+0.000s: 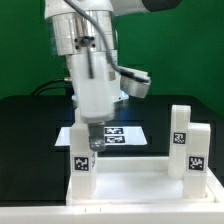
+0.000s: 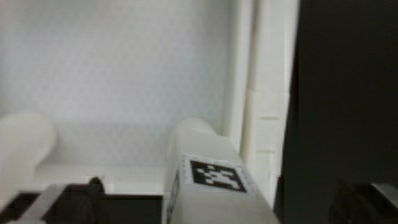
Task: Assemble desk
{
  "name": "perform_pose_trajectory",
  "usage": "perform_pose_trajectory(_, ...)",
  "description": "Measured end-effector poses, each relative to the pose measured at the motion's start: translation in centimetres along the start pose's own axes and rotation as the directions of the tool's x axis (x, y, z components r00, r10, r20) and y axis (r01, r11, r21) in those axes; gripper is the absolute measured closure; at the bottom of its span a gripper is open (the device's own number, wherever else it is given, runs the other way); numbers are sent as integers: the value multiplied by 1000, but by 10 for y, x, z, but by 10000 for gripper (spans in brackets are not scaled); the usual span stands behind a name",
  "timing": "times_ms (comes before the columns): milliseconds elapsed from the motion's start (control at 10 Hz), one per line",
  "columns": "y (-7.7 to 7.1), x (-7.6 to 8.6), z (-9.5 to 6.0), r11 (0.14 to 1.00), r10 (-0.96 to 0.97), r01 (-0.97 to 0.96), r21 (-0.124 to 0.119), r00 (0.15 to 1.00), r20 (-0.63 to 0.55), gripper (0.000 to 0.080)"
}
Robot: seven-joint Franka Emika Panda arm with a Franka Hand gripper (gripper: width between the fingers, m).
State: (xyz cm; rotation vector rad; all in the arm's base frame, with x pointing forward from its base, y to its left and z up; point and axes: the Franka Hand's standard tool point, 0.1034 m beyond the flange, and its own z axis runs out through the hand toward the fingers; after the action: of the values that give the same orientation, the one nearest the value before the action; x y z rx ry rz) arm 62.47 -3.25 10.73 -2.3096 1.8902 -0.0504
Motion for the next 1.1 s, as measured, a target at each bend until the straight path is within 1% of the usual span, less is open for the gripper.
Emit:
perform_pose_trajectory(100,0,1,0,980,-198,198,1,980,2,160)
perform_pose_trajectory(300,0,2,0,963,-271,271,1,963,0,152)
perform_pose_trajectory(400,0,2,0,934,-356,356,0,934,0,151)
perform_pose_trajectory(500,1,3,-1,887,-462,462,-9,887,-5,151)
perform_pose_trajectory(600,1,5,-2,767,-641,640,-48,767,-18,151)
perform_pose_trajectory(700,-2,11,-5,608,-794,791,-72,607,-32,151)
perform_pose_trajectory(800,-3,14,-6,568,-823,820,-71,566,-39,151)
perform_pose_trajectory(900,-3,13,-5,607,-794,791,-69,606,-41,151)
perform_pose_trajectory(1000,-3,14,-5,616,-788,785,-69,615,-42,238)
perform_pose_trajectory(1100,-3,14,-5,627,-779,776,-68,625,-43,238)
